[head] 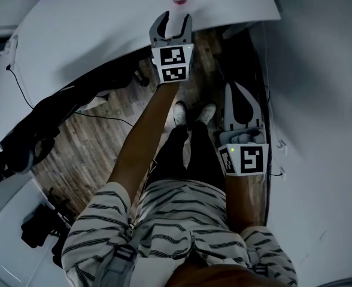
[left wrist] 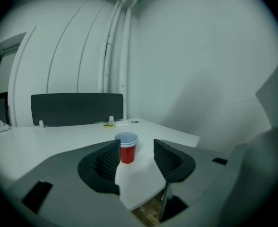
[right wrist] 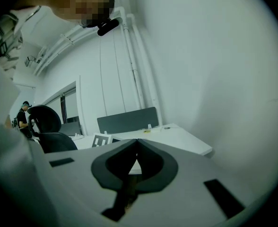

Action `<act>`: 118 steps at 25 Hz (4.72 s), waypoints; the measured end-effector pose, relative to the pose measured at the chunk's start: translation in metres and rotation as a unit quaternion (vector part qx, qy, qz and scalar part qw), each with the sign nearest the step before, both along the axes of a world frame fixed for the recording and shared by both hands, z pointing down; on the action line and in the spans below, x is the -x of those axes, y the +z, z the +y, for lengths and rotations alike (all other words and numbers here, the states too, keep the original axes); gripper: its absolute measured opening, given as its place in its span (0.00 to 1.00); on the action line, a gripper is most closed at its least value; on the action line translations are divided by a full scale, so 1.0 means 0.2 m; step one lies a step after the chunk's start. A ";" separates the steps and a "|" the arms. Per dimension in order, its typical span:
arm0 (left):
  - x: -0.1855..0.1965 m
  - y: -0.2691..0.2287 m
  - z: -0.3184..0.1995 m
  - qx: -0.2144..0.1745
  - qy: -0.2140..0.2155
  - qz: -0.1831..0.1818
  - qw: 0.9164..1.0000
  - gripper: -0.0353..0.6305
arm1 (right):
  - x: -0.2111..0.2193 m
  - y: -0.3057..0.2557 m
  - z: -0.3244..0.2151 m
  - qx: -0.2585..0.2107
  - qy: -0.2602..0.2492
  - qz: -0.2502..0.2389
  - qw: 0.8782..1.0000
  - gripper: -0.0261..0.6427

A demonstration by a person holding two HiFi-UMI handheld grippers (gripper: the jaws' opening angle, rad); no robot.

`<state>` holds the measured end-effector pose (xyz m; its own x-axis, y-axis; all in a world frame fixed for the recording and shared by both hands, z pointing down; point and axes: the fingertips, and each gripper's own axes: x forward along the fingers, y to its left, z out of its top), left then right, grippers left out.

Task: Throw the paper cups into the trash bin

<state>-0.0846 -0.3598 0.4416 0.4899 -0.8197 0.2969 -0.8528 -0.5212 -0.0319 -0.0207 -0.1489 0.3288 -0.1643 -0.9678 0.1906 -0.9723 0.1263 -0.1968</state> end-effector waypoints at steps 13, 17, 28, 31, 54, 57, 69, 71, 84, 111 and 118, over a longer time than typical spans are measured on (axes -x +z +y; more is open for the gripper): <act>-0.03 0.23 -0.26 0.030 -0.019 -0.025 0.999 0.48 | -0.01 0.07 -0.04 0.012 0.004 0.001 1.000 0.05; -0.02 0.28 -0.32 0.039 -0.024 -0.028 0.999 0.50 | 0.00 0.09 -0.05 0.019 0.006 -0.003 1.000 0.05; -0.06 0.35 -0.43 0.060 -0.032 -0.028 0.997 0.55 | 0.01 0.15 -0.06 0.028 0.003 -0.006 1.000 0.05; -0.07 0.38 -0.45 0.058 -0.037 -0.031 0.997 0.55 | 0.00 0.16 -0.06 0.030 0.004 -0.006 1.000 0.05; -0.12 0.34 -0.55 0.036 -0.027 -0.040 0.998 0.53 | -0.09 0.21 -0.05 0.039 0.016 -0.007 0.999 0.05; -0.12 0.31 -0.54 0.033 -0.023 -0.038 0.998 0.53 | -0.10 0.20 -0.05 0.037 0.021 -0.004 0.999 0.05; -0.09 0.17 -0.46 0.030 -0.031 -0.019 0.999 0.53 | -0.09 0.10 -0.02 0.021 0.029 -0.005 0.999 0.05; -0.07 0.15 -0.43 0.032 -0.031 -0.015 0.999 0.53 | -0.08 0.08 -0.02 0.016 0.026 -0.008 1.000 0.05; -0.03 -0.14 -0.21 0.006 -0.007 0.007 1.000 0.52 | -0.05 -0.09 0.06 0.001 0.043 0.011 0.999 0.05; -0.24 -0.86 0.53 -0.054 0.105 0.041 0.992 0.53 | -0.33 -0.56 0.49 -0.049 0.139 0.057 0.987 0.05; -0.34 -1.01 0.75 -0.055 0.148 0.064 0.985 0.53 | -0.38 -0.62 0.59 -0.051 0.168 0.056 0.983 0.05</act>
